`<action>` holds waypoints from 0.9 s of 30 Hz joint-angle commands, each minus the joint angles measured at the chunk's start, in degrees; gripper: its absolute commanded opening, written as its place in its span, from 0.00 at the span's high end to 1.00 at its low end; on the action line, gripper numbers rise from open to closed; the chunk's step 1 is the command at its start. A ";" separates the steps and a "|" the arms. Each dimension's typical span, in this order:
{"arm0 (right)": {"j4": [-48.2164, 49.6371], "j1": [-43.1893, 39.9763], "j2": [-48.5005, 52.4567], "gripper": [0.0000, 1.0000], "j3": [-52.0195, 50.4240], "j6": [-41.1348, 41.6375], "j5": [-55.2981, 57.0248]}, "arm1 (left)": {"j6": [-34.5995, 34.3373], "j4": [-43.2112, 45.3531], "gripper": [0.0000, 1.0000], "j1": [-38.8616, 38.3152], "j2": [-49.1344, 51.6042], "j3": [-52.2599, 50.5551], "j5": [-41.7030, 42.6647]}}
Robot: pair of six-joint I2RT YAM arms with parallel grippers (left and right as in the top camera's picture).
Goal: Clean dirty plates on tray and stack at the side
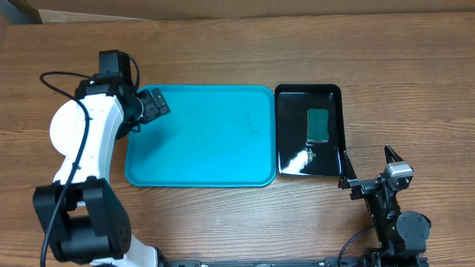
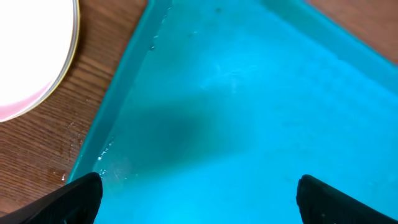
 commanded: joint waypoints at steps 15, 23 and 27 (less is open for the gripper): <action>0.28 0.31 -0.48 0.00 -0.59 -0.24 -0.07 | 0.46 0.09 0.00 -12.48 -37.51 -8.31 0.46; 0.28 0.31 -0.48 0.00 -0.59 -0.24 -0.07 | 0.46 2.10 0.00 -11.41 -54.77 -31.15 -1.46; 0.28 0.31 -0.48 0.00 -0.59 -0.24 -0.07 | 0.46 12.02 0.00 -11.41 -64.57 -44.24 -2.12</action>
